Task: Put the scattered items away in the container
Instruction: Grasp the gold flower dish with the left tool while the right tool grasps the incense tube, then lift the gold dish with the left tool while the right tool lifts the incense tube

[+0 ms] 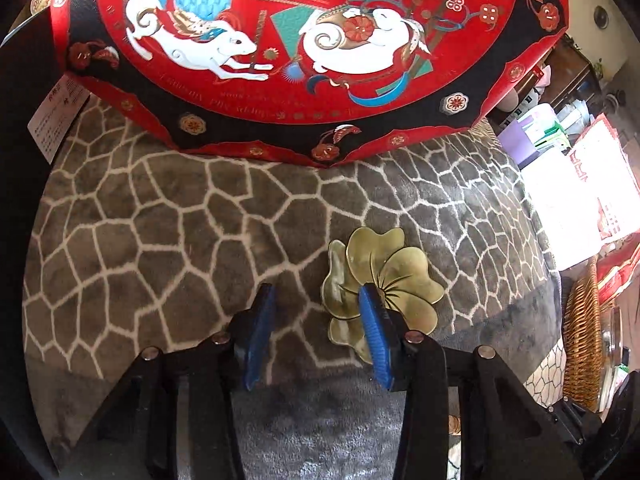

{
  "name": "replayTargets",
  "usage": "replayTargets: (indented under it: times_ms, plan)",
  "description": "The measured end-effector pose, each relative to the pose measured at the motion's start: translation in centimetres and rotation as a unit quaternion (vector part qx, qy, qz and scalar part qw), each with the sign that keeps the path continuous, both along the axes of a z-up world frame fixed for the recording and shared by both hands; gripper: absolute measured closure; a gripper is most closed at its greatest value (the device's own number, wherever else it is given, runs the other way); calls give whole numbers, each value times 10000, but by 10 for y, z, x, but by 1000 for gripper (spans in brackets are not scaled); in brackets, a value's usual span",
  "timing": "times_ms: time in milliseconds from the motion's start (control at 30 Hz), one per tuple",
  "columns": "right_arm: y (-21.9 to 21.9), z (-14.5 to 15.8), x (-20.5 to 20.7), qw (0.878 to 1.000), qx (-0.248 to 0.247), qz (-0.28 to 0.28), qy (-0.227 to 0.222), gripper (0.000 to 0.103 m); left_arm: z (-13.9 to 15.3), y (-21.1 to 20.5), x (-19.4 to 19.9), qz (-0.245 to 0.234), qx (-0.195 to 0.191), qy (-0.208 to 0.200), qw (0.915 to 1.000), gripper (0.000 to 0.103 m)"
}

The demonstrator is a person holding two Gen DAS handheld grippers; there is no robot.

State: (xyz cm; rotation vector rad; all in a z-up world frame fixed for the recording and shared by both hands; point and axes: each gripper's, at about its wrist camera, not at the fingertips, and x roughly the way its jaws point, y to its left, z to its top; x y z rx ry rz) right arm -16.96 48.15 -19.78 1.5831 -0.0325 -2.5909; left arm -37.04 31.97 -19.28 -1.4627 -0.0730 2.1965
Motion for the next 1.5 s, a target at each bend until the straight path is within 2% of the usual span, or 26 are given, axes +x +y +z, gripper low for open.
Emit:
replayTargets:
  times_ms: [133,200,333,367,400,433,567,733,1033,1133,1300,1500]
  plan:
    - [-8,-1,-5,9998,169,72,41,64,-1,8,0,-65,-4,60,10000,61]
    - [-11,-1,-6,9997,206,103,51,67,-1,12,1,-62,26,71,10000,70]
    - [-14,0,-6,9998,190,81,24,73,-1,23,5,-212,-38,207,9996,71]
    - [-14,0,-6,9998,165,69,13,80,-1,24,5,-211,-22,229,9995,72]
    - [-14,1,-6,9999,111,66,2,88,-1,24,5,-183,-23,241,9995,82]
    - [-14,1,-7,10000,41,50,-21,89,-2,23,4,-169,4,225,9996,82]
    - [-11,1,-6,9998,-155,-78,-79,89,-1,19,2,-183,116,143,9997,86]
    - [3,3,-5,9963,-755,-384,-125,89,1,11,4,-130,301,29,9995,90]
    - [1,5,-4,9948,-893,-461,-173,89,-3,-21,10,152,780,-242,9965,92]
    - [1,7,-4,9926,-1110,-467,-171,89,-5,-38,17,269,937,-380,9945,92]
    - [-5,0,-5,9938,-966,-455,-313,89,-12,-62,30,341,991,-515,9932,91]
    - [-7,-1,-8,9947,-864,-502,-223,87,-18,-73,32,414,1060,-573,9918,88]
